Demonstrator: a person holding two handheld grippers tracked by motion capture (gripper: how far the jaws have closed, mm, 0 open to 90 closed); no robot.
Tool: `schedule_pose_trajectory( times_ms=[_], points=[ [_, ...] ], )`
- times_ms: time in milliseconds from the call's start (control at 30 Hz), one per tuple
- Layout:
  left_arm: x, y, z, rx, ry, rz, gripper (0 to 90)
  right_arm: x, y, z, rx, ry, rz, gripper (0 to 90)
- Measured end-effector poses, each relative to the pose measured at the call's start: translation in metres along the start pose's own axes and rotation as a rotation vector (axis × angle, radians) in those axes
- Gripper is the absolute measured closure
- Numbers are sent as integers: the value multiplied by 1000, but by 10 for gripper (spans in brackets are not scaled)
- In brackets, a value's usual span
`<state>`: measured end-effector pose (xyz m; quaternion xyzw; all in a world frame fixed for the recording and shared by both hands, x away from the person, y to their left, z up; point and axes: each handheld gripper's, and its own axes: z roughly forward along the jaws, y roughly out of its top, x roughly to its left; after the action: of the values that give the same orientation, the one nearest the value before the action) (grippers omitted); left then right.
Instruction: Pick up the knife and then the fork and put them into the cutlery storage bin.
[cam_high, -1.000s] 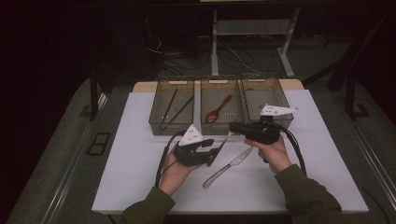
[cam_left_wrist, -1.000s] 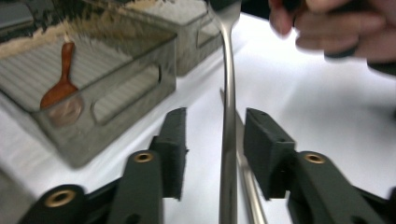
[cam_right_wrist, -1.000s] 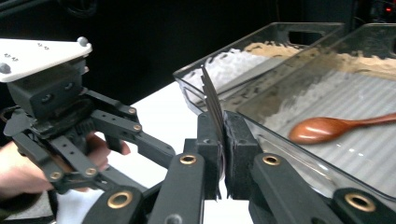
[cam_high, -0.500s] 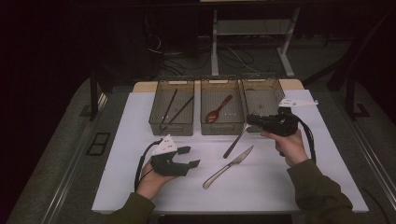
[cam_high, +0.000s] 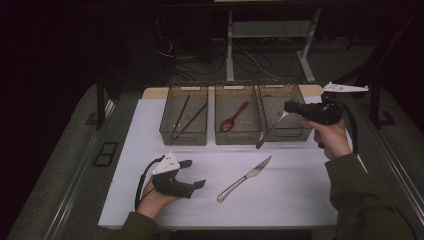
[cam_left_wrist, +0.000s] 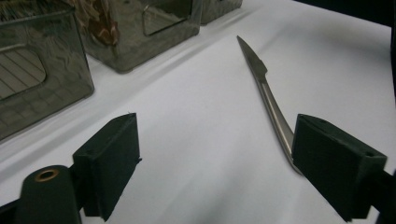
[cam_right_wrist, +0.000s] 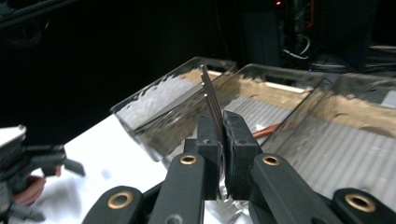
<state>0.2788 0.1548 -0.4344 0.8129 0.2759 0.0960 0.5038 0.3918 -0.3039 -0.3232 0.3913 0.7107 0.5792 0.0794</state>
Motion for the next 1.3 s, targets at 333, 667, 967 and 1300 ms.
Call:
schedule_pose_trajectory(
  times_ms=[333,667,967,1300],
  points=[
    [0,1,1,14,13,-12,21,-28,22,-9,-12,-77,20,851],
    [-2,1,3,34,18,-27,0,-48,43,-18,-32,-147,31,851],
    [-2,1,4,46,5,-31,0,-71,41,-9,5,-220,70,851],
    [-1,1,3,46,-1,-41,0,-83,22,20,119,-239,107,851]
  ],
)
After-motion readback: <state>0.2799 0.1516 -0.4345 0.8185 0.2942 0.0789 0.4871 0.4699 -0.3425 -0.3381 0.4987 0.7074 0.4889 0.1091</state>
